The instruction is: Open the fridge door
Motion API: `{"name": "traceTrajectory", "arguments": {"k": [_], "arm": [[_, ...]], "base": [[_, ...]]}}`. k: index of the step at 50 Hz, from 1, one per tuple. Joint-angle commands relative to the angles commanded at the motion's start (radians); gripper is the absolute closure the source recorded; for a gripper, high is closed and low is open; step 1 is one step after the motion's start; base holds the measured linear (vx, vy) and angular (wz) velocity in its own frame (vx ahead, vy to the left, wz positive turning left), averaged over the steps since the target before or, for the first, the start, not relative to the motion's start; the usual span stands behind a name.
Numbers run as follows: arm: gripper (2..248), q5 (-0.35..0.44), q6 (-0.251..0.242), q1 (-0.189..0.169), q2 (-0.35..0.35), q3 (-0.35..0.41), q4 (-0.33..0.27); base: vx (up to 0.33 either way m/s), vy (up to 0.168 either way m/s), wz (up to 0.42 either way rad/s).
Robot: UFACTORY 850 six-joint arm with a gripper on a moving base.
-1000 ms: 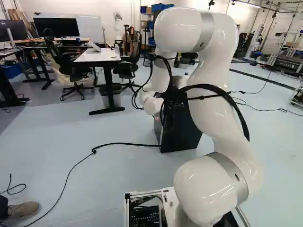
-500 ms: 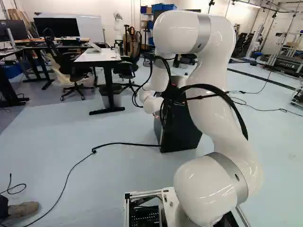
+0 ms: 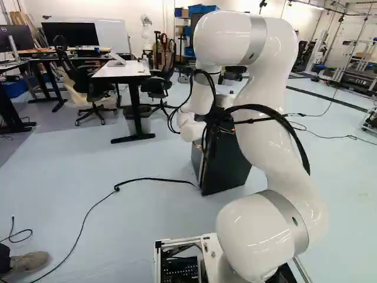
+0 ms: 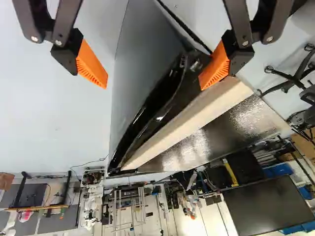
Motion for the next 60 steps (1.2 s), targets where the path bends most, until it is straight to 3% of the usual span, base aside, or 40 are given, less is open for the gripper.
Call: {"name": "traceTrajectory", "arguments": {"k": [60], "arm": [[3,0.014,0.0,-0.142,0.123,0.203,0.262]], "base": [[0.0,0.0,0.0]]}}
